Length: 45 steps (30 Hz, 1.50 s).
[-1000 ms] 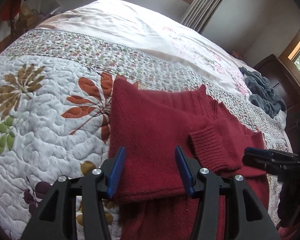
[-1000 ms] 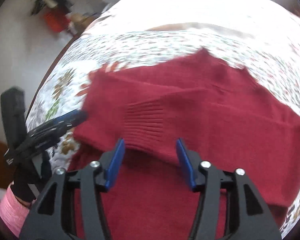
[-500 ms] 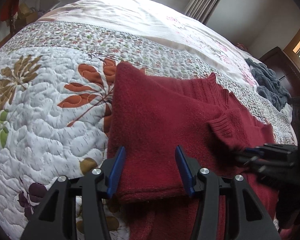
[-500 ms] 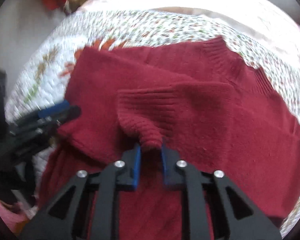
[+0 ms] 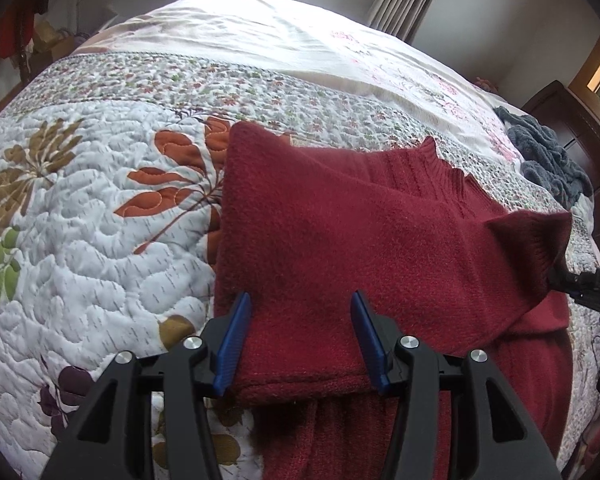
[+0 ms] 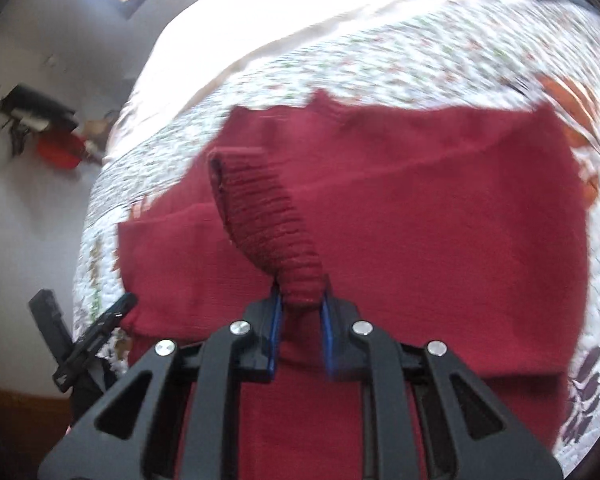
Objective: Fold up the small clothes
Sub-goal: 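Lay the cuff back onto the body and open the right tool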
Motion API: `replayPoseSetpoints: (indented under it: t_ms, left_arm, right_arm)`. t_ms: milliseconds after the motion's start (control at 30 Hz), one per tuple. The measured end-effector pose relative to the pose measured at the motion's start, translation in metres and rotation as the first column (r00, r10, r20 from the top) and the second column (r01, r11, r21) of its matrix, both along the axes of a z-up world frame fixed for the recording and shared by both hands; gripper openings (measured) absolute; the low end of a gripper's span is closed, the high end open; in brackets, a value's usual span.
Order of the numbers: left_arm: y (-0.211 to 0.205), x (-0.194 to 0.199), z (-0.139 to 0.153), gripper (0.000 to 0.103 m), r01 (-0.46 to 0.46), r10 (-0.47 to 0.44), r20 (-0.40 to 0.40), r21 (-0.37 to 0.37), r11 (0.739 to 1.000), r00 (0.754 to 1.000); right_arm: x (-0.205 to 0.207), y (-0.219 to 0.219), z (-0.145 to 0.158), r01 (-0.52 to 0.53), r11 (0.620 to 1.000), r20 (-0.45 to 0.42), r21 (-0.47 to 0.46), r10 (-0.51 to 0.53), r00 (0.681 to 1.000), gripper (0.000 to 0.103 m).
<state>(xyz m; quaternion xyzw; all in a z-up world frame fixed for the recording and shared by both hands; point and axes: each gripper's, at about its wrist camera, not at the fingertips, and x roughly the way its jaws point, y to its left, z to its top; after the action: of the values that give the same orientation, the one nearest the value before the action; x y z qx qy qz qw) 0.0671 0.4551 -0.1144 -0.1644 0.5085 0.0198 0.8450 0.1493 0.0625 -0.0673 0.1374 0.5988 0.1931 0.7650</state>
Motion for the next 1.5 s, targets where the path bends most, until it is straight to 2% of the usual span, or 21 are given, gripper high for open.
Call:
replayPoseSetpoints:
  t_ms: [133,233,333,433,500,533,567,600,633,667,800,867,1000,1133,1233,1300,1367,1500]
  left_arm:
    - [0.000,0.002,0.000,0.053,0.007,-0.007,-0.006,0.003,1.000,1.000]
    - [0.002,0.003,0.009,0.053,0.008,-0.008,-0.009,0.005,1.000,1.000]
    - [0.004,0.002,0.031,0.053,-0.013,0.014,0.046,-0.009,1.000,0.999]
    - [-0.005,0.008,0.047,0.053,0.009,-0.003,0.090,-0.062,0.998,0.996]
    - [-0.017,0.015,0.047,0.053,0.046,-0.037,0.090,-0.095,0.994,0.995]
    - [-0.023,0.019,0.045,0.053,0.060,-0.052,0.081,-0.103,0.993,0.995]
    - [-0.028,0.022,0.041,0.053,0.069,-0.061,0.071,-0.103,0.992,0.996]
    - [-0.032,0.024,0.036,0.053,0.075,-0.069,0.060,-0.099,0.992,0.996]
    - [-0.035,0.026,0.031,0.053,0.079,-0.074,0.048,-0.098,0.992,0.996]
    - [-0.036,0.027,0.022,0.053,0.077,-0.075,0.029,-0.099,0.992,0.997]
    - [-0.027,0.027,0.002,0.053,0.049,-0.050,-0.007,-0.127,0.991,0.999]
    - [-0.025,0.024,-0.002,0.053,0.047,-0.048,-0.004,-0.150,0.988,0.999]
    - [-0.024,0.025,-0.005,0.053,0.048,-0.050,-0.009,-0.164,0.985,0.999]
    - [-0.021,0.027,-0.006,0.053,0.051,-0.055,-0.020,-0.170,0.984,0.998]
    - [-0.024,0.025,0.004,0.053,0.047,-0.051,-0.017,-0.149,0.988,0.999]
    - [-0.028,0.021,0.017,0.053,0.057,-0.054,0.022,-0.138,0.989,0.998]
    - [-0.034,0.020,0.025,0.054,0.074,-0.068,0.048,-0.131,0.989,0.997]
    - [-0.046,0.023,0.023,0.055,0.094,-0.090,0.037,-0.124,0.988,0.995]
  right_arm:
    - [-0.004,-0.029,-0.025,0.052,0.997,-0.087,0.049,-0.048,0.995,0.022]
    - [-0.009,-0.043,-0.034,0.077,0.993,-0.106,0.086,-0.068,0.992,0.027]
    - [-0.007,-0.056,-0.033,0.105,0.980,-0.108,0.170,-0.087,0.990,0.049]
    - [0.003,-0.057,-0.035,0.116,0.973,-0.110,0.200,-0.096,0.989,0.053]
    - [0.012,-0.055,-0.042,0.138,0.964,-0.141,0.228,-0.108,0.984,0.052]
    - [0.015,-0.054,-0.045,0.147,0.961,-0.153,0.236,-0.113,0.982,0.046]
    - [0.019,-0.051,-0.048,0.155,0.956,-0.167,0.250,-0.115,0.979,0.033]
    - [0.021,-0.049,-0.049,0.153,0.955,-0.173,0.253,-0.111,0.979,0.026]
    - [0.024,-0.047,-0.050,0.151,0.957,-0.175,0.249,-0.109,0.979,0.012]
    - [0.024,-0.045,-0.048,0.147,0.961,-0.172,0.233,-0.108,0.979,0.010]
    - [0.016,-0.047,-0.026,0.110,0.976,-0.080,0.187,-0.097,0.992,0.009]
    - [0.012,-0.053,-0.024,0.107,0.978,-0.066,0.177,-0.097,0.993,0.008]
    - [0.011,-0.054,-0.045,0.118,0.986,-0.112,0.122,-0.104,0.988,0.008]
    - [0.008,-0.055,-0.056,0.133,0.983,-0.136,0.125,-0.115,0.984,0.009]
    - [0.001,-0.059,-0.041,0.136,0.986,-0.134,0.101,-0.122,0.983,0.016]
    - [-0.005,-0.061,-0.015,0.134,0.987,-0.054,0.085,-0.130,0.990,0.016]
    - [-0.006,-0.057,0.002,0.106,0.988,-0.010,0.112,-0.105,0.994,0.016]
    - [-0.006,-0.032,0.005,0.024,0.994,-0.008,0.111,-0.023,1.000,0.015]
